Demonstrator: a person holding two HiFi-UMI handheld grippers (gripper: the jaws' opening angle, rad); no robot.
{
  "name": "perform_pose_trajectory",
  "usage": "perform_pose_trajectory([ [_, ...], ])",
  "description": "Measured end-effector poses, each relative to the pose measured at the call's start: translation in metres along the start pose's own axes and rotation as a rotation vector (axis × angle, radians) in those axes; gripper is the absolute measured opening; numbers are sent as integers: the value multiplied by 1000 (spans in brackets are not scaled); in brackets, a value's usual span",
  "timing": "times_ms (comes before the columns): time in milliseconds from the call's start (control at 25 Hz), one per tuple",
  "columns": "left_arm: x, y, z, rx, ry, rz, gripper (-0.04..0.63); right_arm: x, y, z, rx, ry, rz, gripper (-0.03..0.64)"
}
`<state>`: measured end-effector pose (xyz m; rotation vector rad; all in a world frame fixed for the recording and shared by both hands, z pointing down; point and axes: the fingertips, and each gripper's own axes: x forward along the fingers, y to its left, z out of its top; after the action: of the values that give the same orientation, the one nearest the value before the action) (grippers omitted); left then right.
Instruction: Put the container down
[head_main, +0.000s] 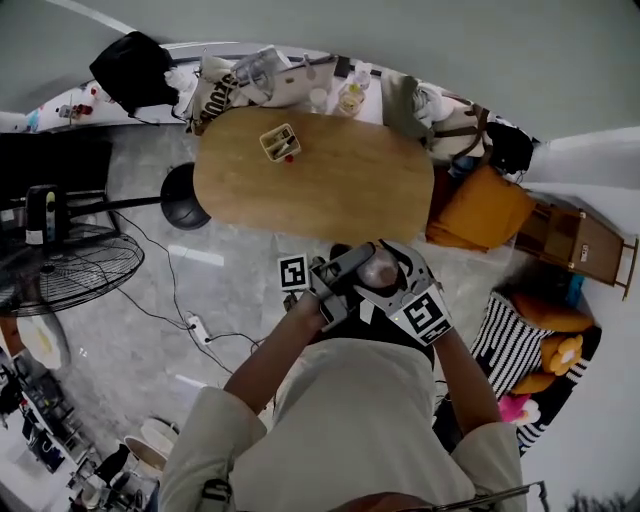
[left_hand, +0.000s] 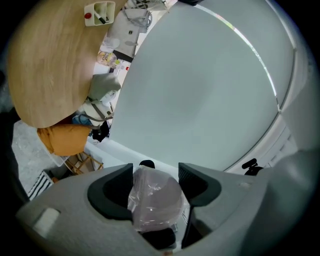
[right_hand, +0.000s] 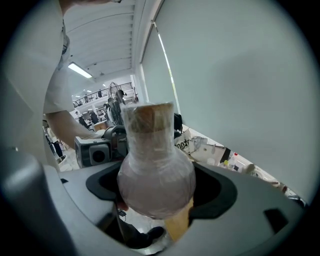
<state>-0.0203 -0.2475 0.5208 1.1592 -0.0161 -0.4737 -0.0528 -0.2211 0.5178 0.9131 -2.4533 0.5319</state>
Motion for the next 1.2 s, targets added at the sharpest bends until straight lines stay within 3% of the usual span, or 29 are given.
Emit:
perform_pose_trajectory([
  [240, 7, 55, 20, -37, -15, 50, 276, 17, -27, -49, 59, 18, 23, 397],
  [520, 18, 123, 46, -31, -68, 95, 276, 36, -62, -109, 83, 33, 80, 397],
  [840, 39, 194, 87, 30, -99, 149, 272, 62, -117, -172, 117, 58, 165, 397],
  [1200, 51, 276, 157, 53, -214, 196, 272, 118, -181, -241, 81, 109, 241, 397],
])
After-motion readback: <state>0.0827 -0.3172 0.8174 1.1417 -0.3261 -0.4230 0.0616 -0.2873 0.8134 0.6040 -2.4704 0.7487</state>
